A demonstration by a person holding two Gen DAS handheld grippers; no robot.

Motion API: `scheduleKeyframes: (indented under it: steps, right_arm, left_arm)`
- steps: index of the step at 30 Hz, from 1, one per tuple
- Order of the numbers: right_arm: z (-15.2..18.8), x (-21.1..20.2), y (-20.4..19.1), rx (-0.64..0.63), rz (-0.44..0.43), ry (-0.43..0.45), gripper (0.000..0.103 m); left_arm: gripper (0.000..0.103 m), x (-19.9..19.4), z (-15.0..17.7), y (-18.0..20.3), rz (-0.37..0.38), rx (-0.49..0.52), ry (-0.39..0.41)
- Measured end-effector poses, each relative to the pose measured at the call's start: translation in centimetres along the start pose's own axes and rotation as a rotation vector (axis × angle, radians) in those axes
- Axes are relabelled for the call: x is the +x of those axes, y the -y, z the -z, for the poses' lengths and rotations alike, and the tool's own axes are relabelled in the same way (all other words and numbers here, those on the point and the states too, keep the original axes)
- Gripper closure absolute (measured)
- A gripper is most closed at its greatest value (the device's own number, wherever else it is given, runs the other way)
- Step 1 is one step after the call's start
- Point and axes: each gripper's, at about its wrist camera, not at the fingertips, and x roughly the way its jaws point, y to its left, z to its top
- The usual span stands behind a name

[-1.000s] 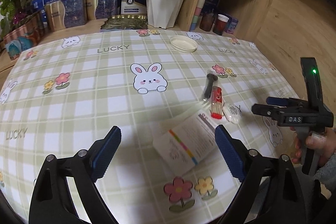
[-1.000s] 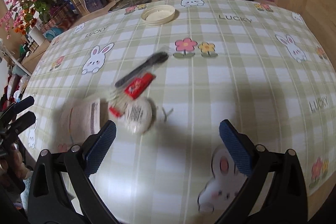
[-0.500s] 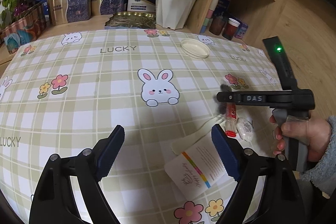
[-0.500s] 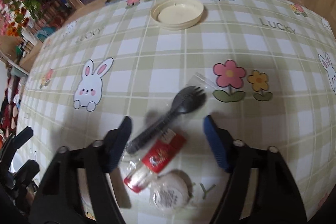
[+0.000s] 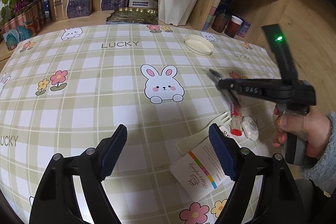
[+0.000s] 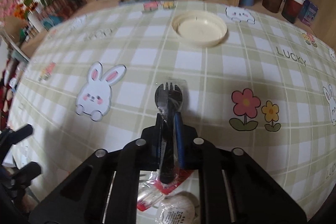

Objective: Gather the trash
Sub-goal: 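Grasp the wrapped black spork with the right tool while the left tool grasps the rainbow card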

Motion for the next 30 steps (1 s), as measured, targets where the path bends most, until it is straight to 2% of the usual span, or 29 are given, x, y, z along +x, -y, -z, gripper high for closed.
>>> scheduleKeyframes:
  steps: [5, 9, 21, 30]
  right_arm:
    - [0.4, -2.7, 1.0, 0.035, -0.06, 0.074, 0.088]
    - [1.9, -4.7, 2.0, 0.072, -0.094, 0.102, 0.088]
    - [7.9, -8.5, 4.3, 0.131, -0.103, 0.139, 0.089]
    - [9.6, -9.3, 4.6, 0.162, -0.128, 0.141, 0.089]
  left_arm:
    - [0.031, 0.7, 0.0, 1.1, 0.018, 0.048, -0.027]
    - [0.039, 1.7, 0.2, 2.0, 0.01, 0.112, -0.058]
    - [0.043, 3.4, 0.8, 2.7, -0.02, 0.197, -0.099]
    - [0.043, 4.3, 1.2, 3.6, -0.02, 0.259, -0.126]
